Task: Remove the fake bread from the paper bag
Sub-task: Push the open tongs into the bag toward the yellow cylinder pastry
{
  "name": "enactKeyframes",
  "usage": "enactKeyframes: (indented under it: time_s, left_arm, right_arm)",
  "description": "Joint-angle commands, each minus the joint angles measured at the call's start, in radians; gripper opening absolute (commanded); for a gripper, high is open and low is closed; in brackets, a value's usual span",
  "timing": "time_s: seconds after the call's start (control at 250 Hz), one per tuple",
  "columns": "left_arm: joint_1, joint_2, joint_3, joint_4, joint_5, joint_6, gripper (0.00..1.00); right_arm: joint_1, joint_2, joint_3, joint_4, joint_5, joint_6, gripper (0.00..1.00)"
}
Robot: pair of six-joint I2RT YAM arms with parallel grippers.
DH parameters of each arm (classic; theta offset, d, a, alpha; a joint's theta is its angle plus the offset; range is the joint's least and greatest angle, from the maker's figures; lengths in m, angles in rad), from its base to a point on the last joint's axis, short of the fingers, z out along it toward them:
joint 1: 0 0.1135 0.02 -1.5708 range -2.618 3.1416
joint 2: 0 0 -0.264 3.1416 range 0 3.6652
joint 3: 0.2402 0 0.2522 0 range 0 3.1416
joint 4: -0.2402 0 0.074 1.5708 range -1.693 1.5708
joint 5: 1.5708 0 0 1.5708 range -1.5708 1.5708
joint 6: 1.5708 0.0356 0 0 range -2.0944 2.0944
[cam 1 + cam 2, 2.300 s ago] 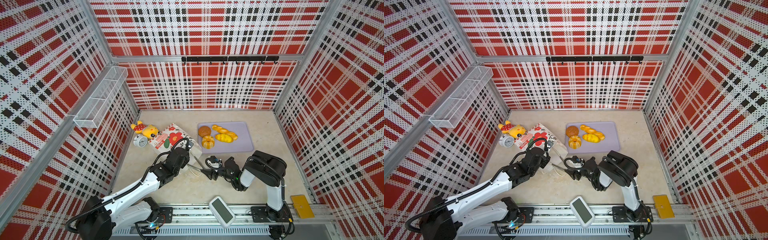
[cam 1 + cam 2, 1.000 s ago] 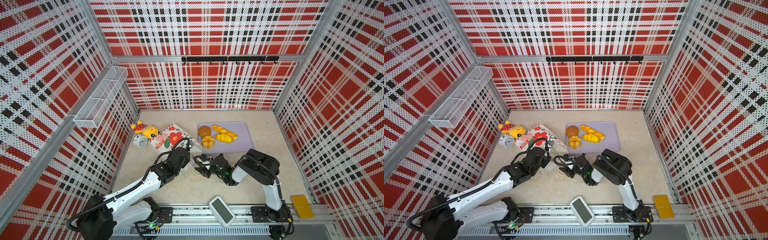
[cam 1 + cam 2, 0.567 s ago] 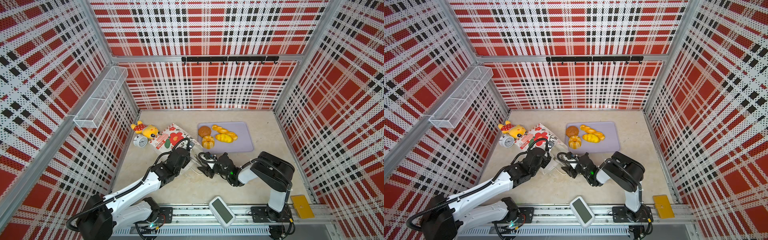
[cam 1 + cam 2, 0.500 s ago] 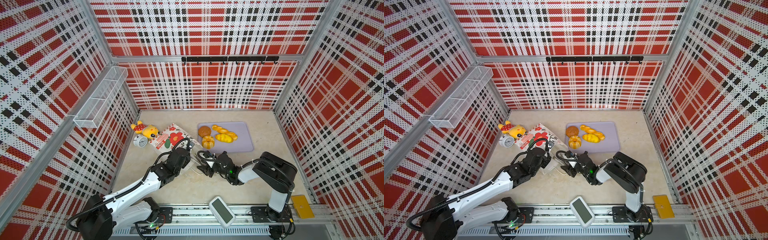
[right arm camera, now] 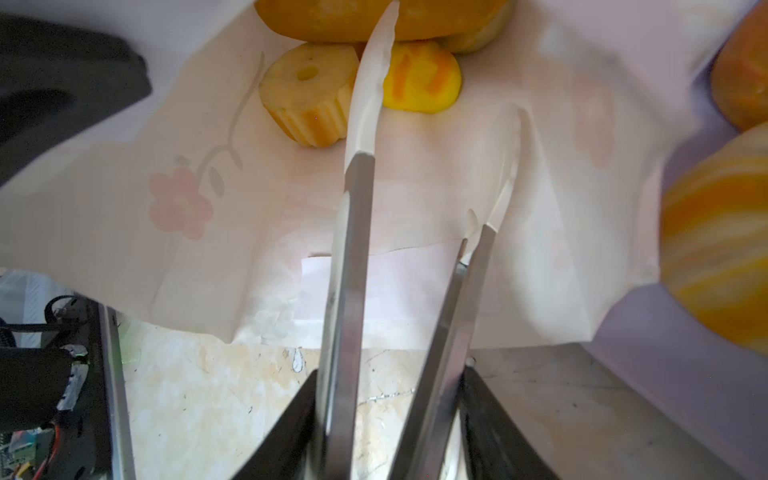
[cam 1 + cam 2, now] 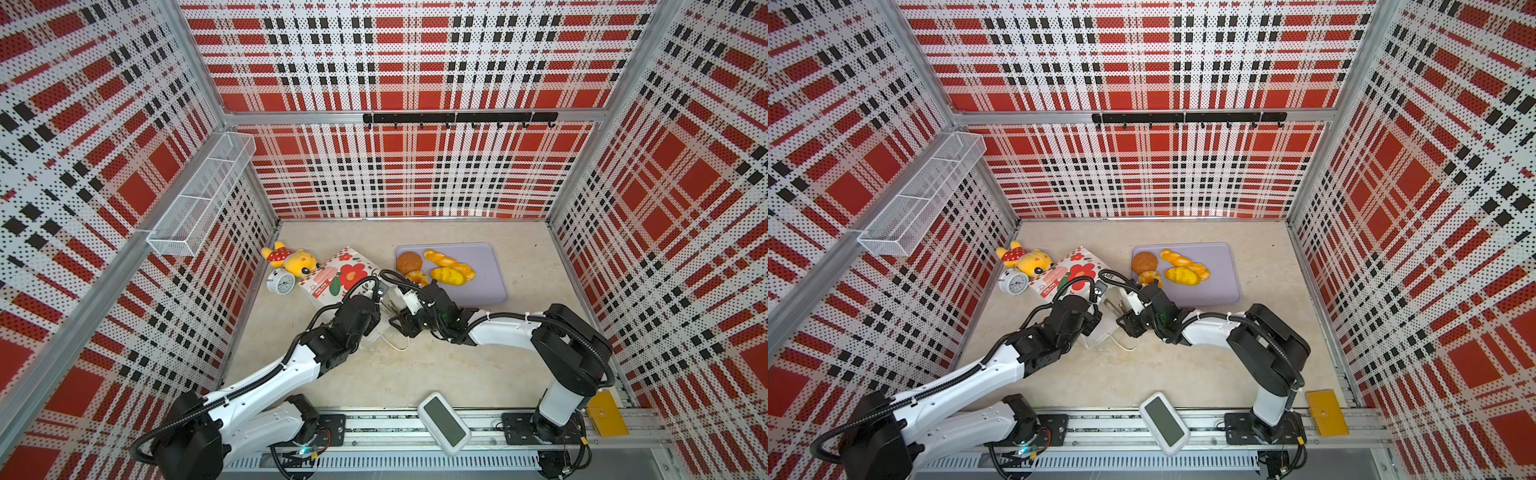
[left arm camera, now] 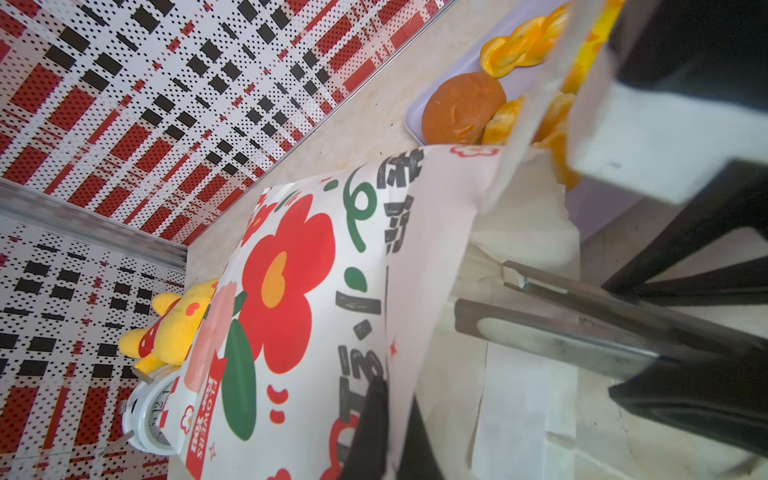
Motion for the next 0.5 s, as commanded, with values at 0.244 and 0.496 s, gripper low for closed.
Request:
enactKeyframes:
  time_s: [0.244,0.496]
  left_arm:
    - [-0.007,-0.024,-0.008,0.035,0.016,-0.004,0.00]
    - [-0.012,-0.030,-0.012,0.037,0.016,-0.006,0.00]
  right_arm:
    - [0.024,0.104,0.165,-0.077,-0.048,0.029,0.28]
    - [0.024,0.187,0.280,-0.144,-0.018,0.036,0.26]
